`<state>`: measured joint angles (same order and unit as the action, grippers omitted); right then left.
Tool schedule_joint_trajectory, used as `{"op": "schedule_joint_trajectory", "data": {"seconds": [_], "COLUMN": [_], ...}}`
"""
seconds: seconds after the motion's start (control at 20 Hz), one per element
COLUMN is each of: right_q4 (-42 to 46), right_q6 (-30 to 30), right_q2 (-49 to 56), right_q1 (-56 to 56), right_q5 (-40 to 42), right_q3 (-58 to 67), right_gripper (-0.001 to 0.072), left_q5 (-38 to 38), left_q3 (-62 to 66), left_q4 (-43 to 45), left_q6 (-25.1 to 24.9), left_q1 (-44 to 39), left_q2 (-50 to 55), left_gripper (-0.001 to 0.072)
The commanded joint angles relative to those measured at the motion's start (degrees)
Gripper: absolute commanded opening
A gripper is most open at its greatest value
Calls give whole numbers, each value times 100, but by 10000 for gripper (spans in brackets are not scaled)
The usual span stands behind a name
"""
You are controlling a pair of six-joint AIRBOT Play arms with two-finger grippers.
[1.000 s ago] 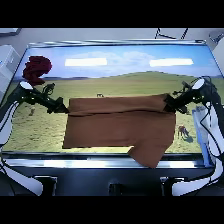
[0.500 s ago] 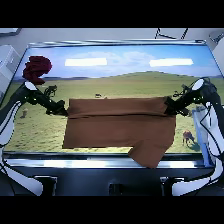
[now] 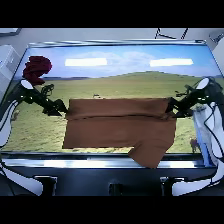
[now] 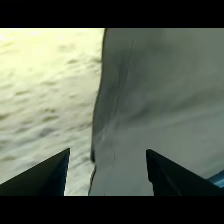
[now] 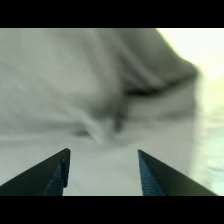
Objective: Fold the clothes and pants, and hang the long-sleeved shirts on hangers.
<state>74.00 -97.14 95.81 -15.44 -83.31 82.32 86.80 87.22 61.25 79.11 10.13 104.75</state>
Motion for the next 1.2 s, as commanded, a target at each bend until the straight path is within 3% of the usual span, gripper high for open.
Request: {"op": "schedule_joint_trajectory", "data": {"seconds": [0.0,0.15,0.4,1.0,1.05,1.15], "right_q4": [83,361,273,256,254,256], "right_q6": [179,358,621,702,699,702], "right_q2": [-378,-911,-1668,-1886,-1886,-1886], "right_q1": [-544,-800,-793,-793,-793,-793], "right_q5": [-793,-1071,-870,-999,-1010,-1067], "right_q3": [-2,-684,-1921,-2017,-2017,-2017], "right_gripper": [521,521,519,507,506,506], "left_q5": [584,365,-820,-1213,-1248,-1285], "left_q3": [-98,-1412,-4334,-4865,-4900,-4927], "left_q4": [197,240,181,-627,-632,-671], "left_q6": [-2,-234,-1106,-1095,-1056,-1012], "left_q1": [306,457,452,363,356,358], "left_q2": [-463,-1296,-2603,-2570,-2568,-2564], "left_gripper": [470,470,441,433,400,231]}}
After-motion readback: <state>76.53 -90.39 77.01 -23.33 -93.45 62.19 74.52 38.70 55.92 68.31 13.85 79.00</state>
